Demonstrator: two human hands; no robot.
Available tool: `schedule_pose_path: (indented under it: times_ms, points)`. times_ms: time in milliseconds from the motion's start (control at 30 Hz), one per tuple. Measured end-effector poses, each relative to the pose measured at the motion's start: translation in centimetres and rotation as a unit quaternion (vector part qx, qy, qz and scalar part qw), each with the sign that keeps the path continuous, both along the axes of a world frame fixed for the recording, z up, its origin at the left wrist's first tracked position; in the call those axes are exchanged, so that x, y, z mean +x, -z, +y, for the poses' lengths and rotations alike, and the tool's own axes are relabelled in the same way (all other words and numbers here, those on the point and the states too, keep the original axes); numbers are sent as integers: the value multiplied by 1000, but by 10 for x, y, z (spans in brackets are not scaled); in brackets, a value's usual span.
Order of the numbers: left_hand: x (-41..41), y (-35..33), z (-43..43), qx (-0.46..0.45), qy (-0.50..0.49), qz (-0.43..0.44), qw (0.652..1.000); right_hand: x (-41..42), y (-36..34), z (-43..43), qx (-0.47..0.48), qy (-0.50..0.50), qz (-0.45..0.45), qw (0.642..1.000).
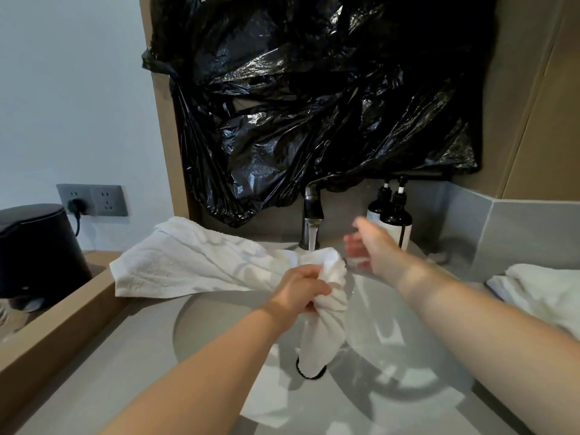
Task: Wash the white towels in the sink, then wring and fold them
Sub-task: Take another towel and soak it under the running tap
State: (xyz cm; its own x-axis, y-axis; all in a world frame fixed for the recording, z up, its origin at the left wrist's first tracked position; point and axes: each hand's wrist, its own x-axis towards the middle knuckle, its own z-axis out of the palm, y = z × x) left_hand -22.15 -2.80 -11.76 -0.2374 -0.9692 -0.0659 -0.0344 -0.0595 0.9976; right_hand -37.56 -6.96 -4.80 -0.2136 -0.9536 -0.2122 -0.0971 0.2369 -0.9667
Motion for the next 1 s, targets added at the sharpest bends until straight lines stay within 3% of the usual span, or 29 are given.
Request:
schedule_pose_path:
  times_ms: [100, 167, 233, 267, 333, 400, 433, 500, 533, 633, 700, 833, 933, 1000]
  points:
    - [-9, 3, 5, -31, 58, -21, 998, -2, 35, 17, 142, -187, -128, 964]
    - [-14, 2, 10, -33, 76, -24, 996, -6, 45, 18, 149, -218, -153, 952]
    - [-5, -1, 12, -106, 44, -93, 989, -6, 47, 19, 116, -191, -126, 967]
    - [6, -2, 10, -191, 5, -189, 963, -5, 48, 17, 96, -163, -114, 975]
    - [36, 2, -2, -325, -45, -435, 839, -4, 47, 17, 56, -119, -107, 985]
    - [63, 3, -12, -330, -36, -621, 710, -2, 42, 21, 11, -99, -136, 986]
    - [70, 2, -16, -309, -40, -682, 662, -3, 39, 22, -12, -92, -148, 985]
    - [77, -2, -25, -260, -97, -737, 617, -4, 34, 27, -62, -95, -159, 981]
    - [77, -6, -26, -242, -119, -742, 614, -5, 32, 31, -87, -103, -146, 980]
    - [71, -15, -21, -221, -112, -654, 714, -9, 29, 37, -123, -116, -149, 974]
    - [57, -17, -8, -257, -90, -594, 757, -15, 30, 33, -113, -109, -182, 971]
    - [9, -26, 2, -184, -92, -344, 916, -35, 33, 30, -53, -146, -196, 968]
    - [-10, -22, -1, -97, -125, -225, 961, -43, 40, 32, -24, -182, -175, 967]
    - [-11, -16, -2, -20, -132, -170, 976, -40, 42, 35, -7, -240, -106, 965]
